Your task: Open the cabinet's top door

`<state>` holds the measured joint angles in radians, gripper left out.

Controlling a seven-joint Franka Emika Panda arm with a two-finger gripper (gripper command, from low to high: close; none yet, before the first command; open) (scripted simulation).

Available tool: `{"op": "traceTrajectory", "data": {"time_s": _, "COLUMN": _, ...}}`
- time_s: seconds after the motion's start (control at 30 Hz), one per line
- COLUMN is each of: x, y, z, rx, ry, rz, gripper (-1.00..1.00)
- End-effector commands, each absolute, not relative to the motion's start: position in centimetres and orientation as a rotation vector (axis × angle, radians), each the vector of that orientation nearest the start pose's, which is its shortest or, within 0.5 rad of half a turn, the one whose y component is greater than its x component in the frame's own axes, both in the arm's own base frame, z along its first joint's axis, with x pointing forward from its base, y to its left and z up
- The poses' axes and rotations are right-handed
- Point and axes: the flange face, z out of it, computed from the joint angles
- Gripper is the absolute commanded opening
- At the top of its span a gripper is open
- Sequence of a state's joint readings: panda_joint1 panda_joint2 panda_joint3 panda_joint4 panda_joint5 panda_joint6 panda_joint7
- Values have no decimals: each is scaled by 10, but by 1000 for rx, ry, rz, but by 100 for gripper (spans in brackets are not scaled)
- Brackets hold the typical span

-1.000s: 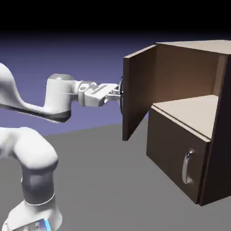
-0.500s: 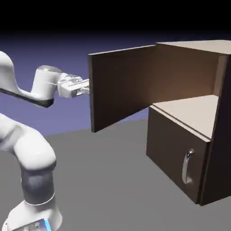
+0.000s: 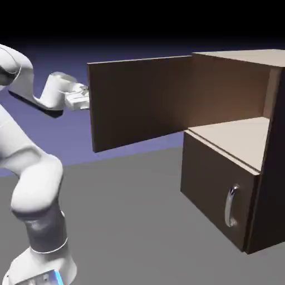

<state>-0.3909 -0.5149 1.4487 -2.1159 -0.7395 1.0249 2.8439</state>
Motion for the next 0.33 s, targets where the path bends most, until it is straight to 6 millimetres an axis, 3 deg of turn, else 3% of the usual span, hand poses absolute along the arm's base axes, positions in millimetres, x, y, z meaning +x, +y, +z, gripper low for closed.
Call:
{"op": "traceTrajectory", "data": {"time_s": 0.0, "x": 228, "y": 347, "z": 482, "rx": -1196, "ry": 2288, "rz": -2463, "gripper": -100}}
{"op": "traceTrajectory", "data": {"time_s": 0.3, "x": 241, "y": 396, "z": 482, "rx": -1085, "ry": 2441, "rz": -2494, "gripper": -100}}
